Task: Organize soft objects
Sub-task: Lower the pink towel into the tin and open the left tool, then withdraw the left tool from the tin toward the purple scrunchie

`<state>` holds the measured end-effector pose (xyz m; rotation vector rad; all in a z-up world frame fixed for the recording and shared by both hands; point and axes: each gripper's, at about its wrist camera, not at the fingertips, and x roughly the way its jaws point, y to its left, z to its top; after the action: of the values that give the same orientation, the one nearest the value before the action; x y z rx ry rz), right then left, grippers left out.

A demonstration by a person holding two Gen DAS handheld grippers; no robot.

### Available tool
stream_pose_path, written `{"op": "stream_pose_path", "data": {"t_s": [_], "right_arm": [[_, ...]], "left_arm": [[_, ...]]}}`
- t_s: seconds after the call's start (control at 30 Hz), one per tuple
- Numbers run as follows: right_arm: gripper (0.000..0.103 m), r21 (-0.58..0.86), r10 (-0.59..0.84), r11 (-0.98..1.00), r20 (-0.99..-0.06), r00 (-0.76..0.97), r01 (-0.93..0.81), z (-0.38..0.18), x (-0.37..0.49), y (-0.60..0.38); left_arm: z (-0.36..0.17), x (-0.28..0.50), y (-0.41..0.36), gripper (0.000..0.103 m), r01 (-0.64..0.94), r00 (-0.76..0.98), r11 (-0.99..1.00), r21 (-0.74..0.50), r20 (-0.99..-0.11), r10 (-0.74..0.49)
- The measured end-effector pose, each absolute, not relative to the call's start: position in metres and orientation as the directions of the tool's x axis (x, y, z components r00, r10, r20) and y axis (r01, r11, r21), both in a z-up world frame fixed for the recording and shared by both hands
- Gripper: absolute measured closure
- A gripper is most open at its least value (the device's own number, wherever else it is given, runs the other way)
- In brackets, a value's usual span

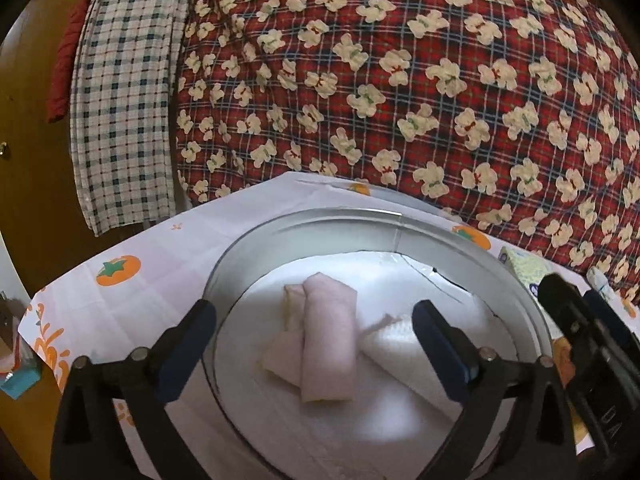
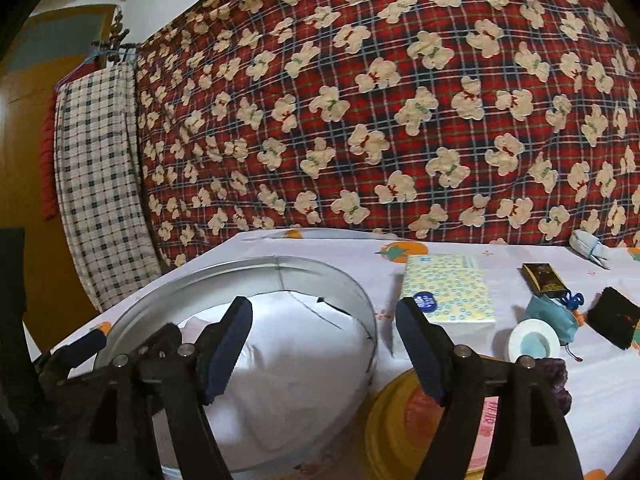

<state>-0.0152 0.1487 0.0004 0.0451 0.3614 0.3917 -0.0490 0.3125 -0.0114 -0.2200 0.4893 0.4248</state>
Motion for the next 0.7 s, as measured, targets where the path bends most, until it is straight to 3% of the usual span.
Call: {"op": "stream_pose_path", "data": {"t_s": [0.7], "right_arm": [[0.022, 0.084, 0.281, 0.96, -0.303, 0.91, -0.268, 0.002, -0.026, 0.114]], "left_arm": [[-0.013, -0.054, 0.283, 0.001, -0.421, 0.802, 0.903, -0.085, -0.5, 0.327]]}}
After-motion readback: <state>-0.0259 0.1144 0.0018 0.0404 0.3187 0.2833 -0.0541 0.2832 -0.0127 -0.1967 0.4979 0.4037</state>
